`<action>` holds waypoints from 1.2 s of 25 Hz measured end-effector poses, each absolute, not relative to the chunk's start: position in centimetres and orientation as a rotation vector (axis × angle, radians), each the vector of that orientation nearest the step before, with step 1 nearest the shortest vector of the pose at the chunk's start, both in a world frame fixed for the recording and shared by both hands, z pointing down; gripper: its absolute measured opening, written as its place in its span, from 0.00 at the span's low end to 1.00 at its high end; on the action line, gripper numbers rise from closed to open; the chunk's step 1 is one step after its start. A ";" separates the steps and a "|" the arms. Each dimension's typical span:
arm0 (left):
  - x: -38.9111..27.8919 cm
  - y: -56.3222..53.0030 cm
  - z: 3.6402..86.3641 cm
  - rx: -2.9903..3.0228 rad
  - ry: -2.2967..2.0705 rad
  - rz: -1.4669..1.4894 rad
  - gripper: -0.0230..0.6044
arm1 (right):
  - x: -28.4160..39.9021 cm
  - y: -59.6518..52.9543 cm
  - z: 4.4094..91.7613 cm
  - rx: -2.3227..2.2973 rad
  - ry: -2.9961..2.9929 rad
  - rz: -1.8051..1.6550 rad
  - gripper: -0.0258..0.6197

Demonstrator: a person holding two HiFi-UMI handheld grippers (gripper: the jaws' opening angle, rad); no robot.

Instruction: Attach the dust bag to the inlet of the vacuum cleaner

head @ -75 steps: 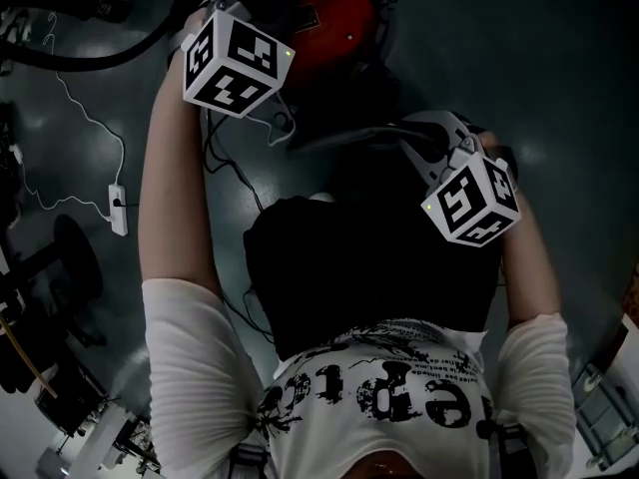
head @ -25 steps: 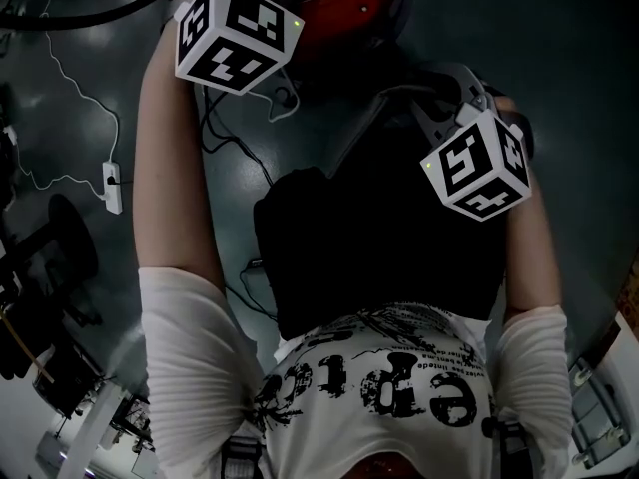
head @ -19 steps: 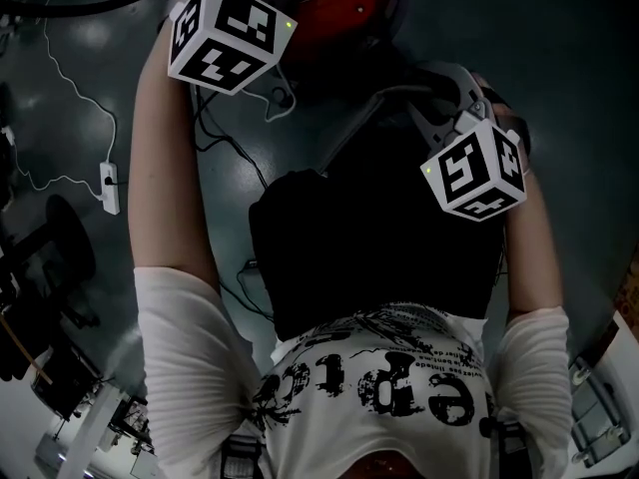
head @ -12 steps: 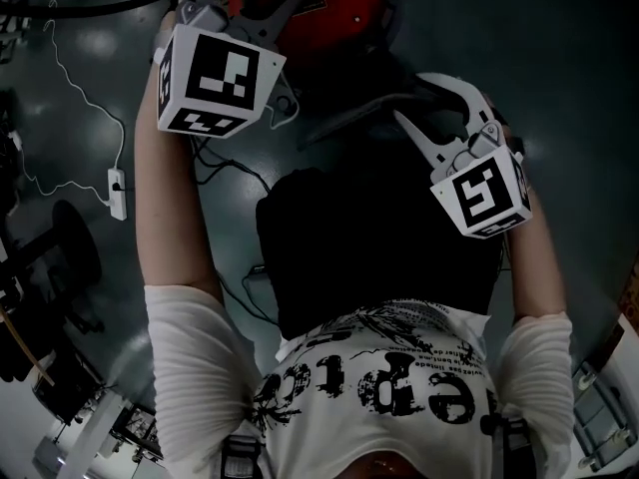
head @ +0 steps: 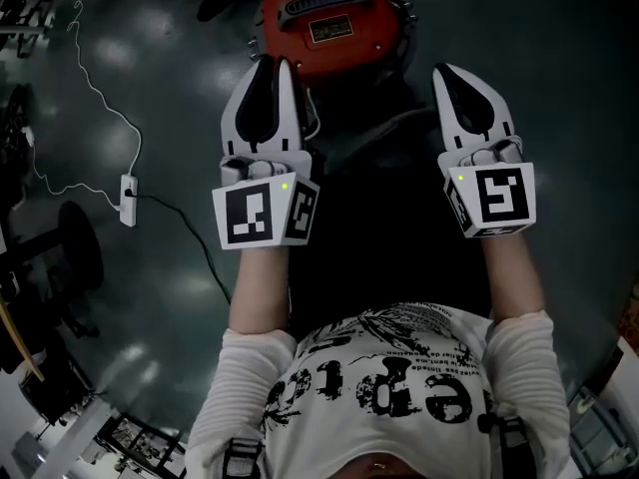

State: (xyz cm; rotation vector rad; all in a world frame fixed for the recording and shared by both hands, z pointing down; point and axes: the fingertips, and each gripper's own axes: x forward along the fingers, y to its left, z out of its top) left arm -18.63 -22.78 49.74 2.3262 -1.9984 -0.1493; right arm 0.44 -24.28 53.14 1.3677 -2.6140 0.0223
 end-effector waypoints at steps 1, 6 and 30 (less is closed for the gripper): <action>-19.0 -22.1 50.2 2.275 -2.044 -0.160 0.13 | 0.3 -24.3 52.8 1.385 -2.643 0.050 0.04; -19.5 -20.8 49.9 2.268 -2.164 -0.091 0.04 | -0.3 -24.8 51.2 1.386 -2.672 0.040 0.04; -15.3 -12.1 5.7 2.187 -2.121 0.042 0.04 | 4.5 -16.3 6.1 1.459 -2.688 0.212 0.04</action>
